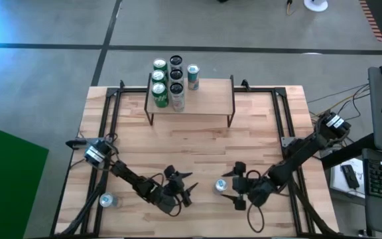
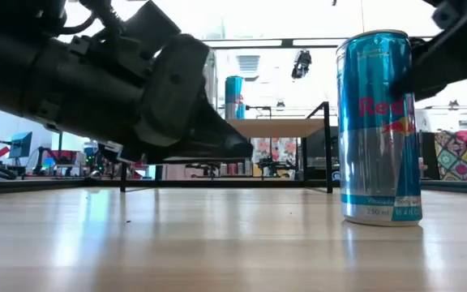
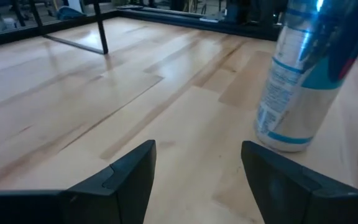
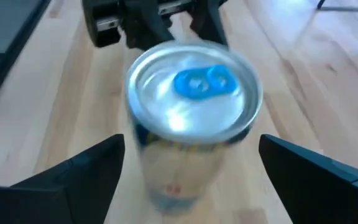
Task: Place canned beverage on shelf
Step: Put the right blue soda can on the shelf aligned with other blue soda cans
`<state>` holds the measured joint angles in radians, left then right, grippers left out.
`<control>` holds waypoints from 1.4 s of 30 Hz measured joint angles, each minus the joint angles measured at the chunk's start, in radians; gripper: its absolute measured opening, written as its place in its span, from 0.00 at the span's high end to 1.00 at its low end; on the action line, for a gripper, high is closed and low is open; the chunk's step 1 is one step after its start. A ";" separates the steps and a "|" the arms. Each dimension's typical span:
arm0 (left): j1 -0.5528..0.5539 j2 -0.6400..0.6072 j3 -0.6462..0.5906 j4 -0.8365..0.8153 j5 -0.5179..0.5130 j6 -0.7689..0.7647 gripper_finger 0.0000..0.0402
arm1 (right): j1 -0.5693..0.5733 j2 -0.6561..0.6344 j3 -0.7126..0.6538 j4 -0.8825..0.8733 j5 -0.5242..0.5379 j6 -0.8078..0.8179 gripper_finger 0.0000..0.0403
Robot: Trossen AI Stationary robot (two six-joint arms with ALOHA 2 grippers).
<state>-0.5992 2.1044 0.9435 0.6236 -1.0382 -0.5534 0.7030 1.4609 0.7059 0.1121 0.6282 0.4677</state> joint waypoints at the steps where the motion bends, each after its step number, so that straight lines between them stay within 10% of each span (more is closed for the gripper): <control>1: -0.001 -0.002 -0.006 0.000 -0.001 -0.006 0.44 | -0.008 0.000 0.000 0.010 -0.005 -0.014 0.10; 19: -0.009 -0.003 -0.012 0.003 0.000 -0.017 0.44 | -0.050 -0.002 -0.003 0.087 -0.083 -0.056 0.48; 42: -0.008 -0.025 -0.022 -0.007 0.020 0.017 0.44 | -0.212 -0.185 -0.001 0.001 -0.150 -0.174 0.43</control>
<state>-0.6071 2.0792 0.9219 0.6170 -1.0183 -0.5365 0.4907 1.2763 0.7050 0.1133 0.4781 0.2936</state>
